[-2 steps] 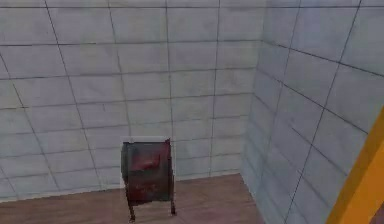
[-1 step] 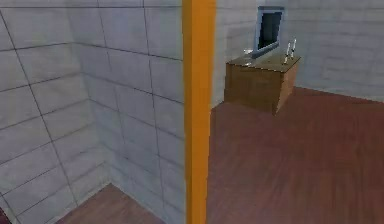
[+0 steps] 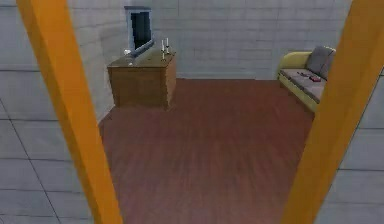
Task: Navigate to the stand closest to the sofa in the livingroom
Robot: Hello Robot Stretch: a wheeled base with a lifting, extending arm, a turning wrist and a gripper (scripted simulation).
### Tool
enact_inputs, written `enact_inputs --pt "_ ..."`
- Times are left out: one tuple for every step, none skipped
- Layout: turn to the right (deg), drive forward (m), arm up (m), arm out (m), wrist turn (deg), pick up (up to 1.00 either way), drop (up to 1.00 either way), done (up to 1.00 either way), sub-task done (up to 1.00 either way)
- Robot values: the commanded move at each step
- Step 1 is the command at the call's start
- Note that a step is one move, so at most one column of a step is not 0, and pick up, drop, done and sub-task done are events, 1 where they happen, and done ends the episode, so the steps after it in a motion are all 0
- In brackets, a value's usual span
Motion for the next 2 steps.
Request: enact_inputs --pt "0.0 1.00 0.00 0.00 0.0 0.00 0.00 0.00 0.00" --pt "45.0 0.00 0.00 0.00 0.0 0.00 0.00 0.00 0.00"
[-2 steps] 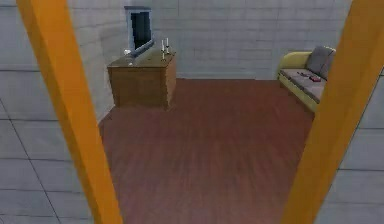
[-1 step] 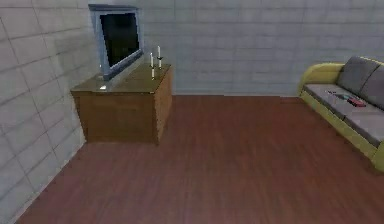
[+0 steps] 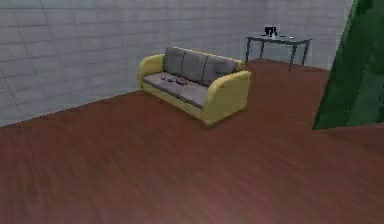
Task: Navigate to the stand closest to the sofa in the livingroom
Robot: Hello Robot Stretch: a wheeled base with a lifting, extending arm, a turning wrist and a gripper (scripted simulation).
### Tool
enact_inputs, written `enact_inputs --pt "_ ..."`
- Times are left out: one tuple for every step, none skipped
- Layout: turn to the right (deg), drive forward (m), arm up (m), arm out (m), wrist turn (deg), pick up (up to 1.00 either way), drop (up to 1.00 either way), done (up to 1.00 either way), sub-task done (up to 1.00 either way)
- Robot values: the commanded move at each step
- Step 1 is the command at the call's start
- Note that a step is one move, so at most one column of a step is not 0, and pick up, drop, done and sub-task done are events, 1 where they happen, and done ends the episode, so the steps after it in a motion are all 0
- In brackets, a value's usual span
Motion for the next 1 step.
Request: enact_inputs --pt "21.0 0.00 0.00 0.00 0.0 0.00 0.00 0.00 0.00"
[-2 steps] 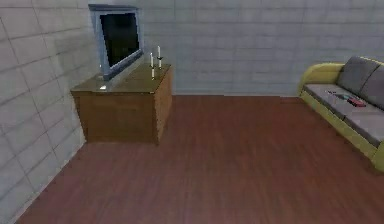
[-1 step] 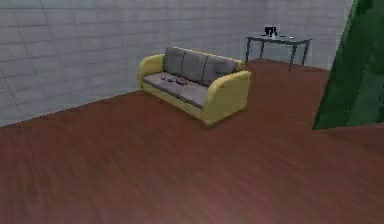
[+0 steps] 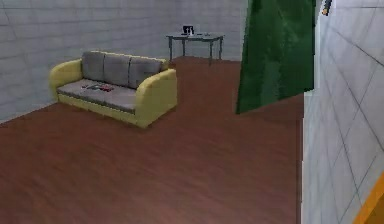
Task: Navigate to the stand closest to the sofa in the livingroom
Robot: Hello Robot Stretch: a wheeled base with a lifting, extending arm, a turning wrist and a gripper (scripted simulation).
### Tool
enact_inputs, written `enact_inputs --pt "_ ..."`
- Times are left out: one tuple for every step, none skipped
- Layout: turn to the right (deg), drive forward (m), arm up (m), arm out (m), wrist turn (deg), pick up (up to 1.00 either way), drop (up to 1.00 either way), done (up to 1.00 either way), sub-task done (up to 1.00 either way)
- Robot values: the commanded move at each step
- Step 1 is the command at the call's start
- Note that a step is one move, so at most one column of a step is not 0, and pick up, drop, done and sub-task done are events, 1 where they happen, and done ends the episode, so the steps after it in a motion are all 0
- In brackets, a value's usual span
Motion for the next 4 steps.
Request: enact_inputs --pt "0.0 0.35 0.00 0.00 0.0 0.00 0.00 0.00 0.00" --pt "-12.0 0.00 0.00 0.00 0.0 0.00 0.00 0.00 0.00" --pt "0.0 1.00 0.00 0.00 0.0 0.00 0.00 0.00 0.00" --pt "-9.0 0.00 0.00 0.00 0.0 0.00 0.00 0.00 0.00"
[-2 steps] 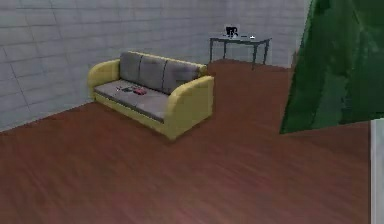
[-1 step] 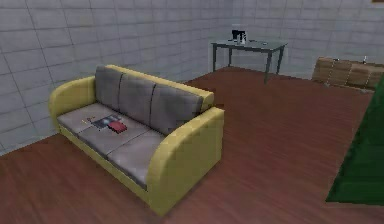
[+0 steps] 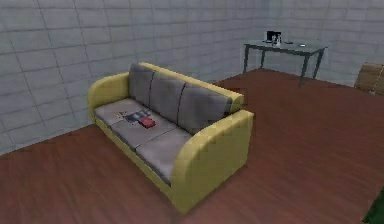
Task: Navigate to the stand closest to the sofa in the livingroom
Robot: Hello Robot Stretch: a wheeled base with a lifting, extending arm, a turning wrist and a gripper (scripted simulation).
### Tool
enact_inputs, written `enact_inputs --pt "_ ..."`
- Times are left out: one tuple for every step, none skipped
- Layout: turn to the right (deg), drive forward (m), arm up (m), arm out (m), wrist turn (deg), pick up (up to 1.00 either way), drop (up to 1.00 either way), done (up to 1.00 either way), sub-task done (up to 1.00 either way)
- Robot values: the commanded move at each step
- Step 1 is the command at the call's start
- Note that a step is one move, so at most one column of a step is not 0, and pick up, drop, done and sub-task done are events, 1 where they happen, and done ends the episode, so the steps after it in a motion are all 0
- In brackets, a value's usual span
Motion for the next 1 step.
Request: enact_inputs --pt "0.0 0.30 0.00 0.00 0.0 0.00 0.00 0.00 0.00"
